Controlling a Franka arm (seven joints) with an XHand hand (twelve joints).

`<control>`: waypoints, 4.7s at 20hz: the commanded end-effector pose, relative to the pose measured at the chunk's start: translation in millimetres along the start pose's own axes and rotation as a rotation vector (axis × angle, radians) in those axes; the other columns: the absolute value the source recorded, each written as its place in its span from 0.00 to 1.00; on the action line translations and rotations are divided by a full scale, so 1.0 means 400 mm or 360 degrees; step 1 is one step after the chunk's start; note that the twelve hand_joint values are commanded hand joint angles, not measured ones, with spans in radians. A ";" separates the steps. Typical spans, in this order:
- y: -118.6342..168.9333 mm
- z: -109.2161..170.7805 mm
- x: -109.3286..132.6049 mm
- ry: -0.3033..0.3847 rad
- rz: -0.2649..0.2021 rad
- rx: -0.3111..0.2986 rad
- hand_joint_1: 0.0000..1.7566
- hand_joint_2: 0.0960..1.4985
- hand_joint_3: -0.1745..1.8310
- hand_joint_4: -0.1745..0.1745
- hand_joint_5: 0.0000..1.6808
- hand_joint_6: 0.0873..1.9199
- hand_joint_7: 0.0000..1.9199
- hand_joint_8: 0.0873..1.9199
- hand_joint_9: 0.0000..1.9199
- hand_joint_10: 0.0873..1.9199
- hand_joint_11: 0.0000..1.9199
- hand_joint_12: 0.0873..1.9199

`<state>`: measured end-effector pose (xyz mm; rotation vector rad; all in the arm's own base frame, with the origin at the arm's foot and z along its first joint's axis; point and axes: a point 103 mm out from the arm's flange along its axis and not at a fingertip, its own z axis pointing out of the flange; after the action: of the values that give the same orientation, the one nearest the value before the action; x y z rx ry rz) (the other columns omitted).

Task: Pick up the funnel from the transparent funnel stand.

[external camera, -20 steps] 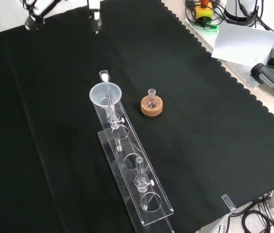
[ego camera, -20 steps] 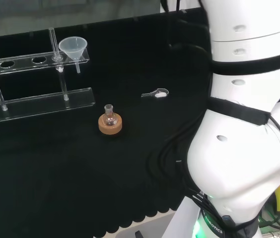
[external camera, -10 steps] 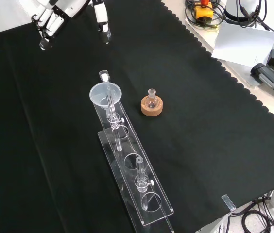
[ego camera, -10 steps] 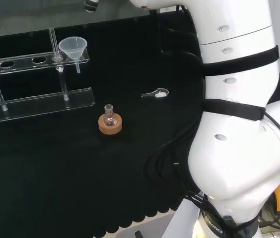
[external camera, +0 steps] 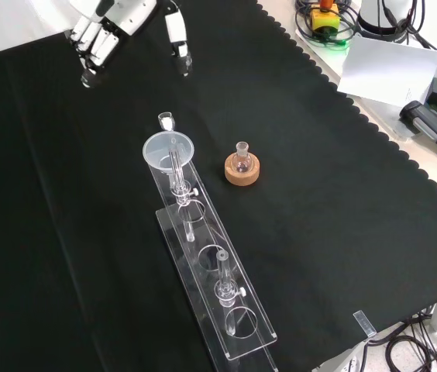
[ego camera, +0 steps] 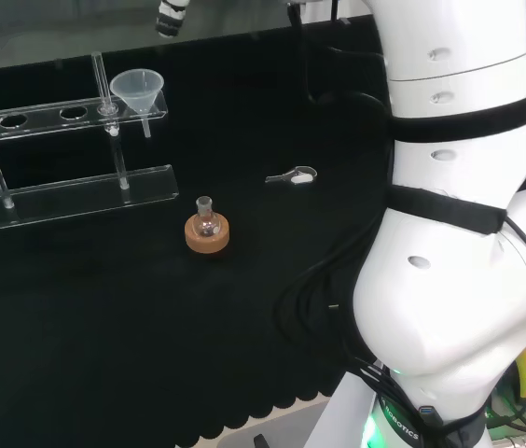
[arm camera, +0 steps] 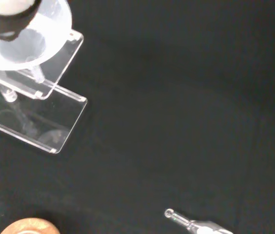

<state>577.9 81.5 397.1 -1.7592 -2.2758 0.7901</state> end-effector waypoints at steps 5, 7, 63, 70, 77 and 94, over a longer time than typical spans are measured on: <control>0.011 0.043 0.018 0.0098 -0.0007 -0.0054 0.38 0.39 0.09 0.16 0.09 0.00 0.16 0.31 0.04 0.49 0.00 0.67; 0.016 0.051 0.017 0.0088 -0.0002 -0.0061 0.38 0.39 0.09 0.16 0.09 0.00 0.16 0.31 0.04 0.49 0.00 0.67; 0.136 0.201 0.249 0.0110 0.0058 0.0024 0.33 0.40 0.09 0.12 0.01 0.00 0.05 0.33 0.00 0.49 0.00 0.62; 0.159 0.212 0.236 0.0120 0.0088 0.0017 0.33 0.40 0.09 0.15 0.03 0.00 0.05 0.33 0.00 0.46 0.00 0.64; 0.175 0.217 0.217 0.0181 0.0126 -0.0008 0.34 0.41 0.09 0.18 0.08 0.00 0.13 0.31 0.04 0.46 0.00 0.66; 0.195 0.233 0.235 0.0175 0.0129 -0.0003 0.35 0.43 0.10 0.28 0.19 0.00 0.23 0.26 0.12 0.41 0.00 0.69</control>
<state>576.7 145.6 261.6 -1.8665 -2.1215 0.6703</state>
